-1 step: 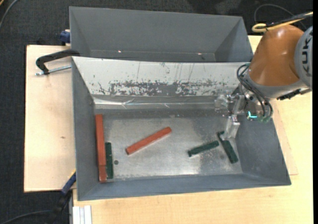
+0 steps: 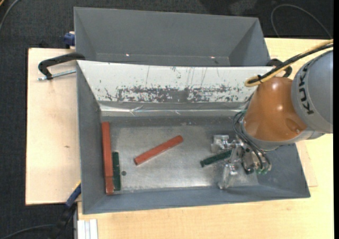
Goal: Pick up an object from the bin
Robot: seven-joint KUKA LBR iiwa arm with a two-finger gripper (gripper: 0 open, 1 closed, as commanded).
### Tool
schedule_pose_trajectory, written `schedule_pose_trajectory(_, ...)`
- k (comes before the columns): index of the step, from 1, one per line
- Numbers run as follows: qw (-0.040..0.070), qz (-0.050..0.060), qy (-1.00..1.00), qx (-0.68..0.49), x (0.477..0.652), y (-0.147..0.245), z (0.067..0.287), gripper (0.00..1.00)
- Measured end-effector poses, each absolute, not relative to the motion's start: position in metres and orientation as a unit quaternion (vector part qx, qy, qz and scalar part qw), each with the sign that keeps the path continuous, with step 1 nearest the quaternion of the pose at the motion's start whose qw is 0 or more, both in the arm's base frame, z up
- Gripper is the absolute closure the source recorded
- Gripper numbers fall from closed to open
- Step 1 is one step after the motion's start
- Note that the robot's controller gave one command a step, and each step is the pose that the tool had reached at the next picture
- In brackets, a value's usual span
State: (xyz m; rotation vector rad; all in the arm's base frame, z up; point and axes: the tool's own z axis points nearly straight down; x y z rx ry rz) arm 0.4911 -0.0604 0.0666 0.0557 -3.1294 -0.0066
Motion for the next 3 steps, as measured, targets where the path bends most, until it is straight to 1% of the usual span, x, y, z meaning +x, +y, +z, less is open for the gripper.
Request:
schedule_pose_trajectory(1,0.000,0.000,-1.000,0.017,0.496,-0.063,0.070,1.00)
schedule_pose_trajectory(2,-0.006,0.002,-0.985,0.171,0.532,-0.080,0.196,1.00)
schedule_pose_trajectory(3,-0.007,0.002,-0.933,0.359,0.562,-0.073,0.277,1.00)
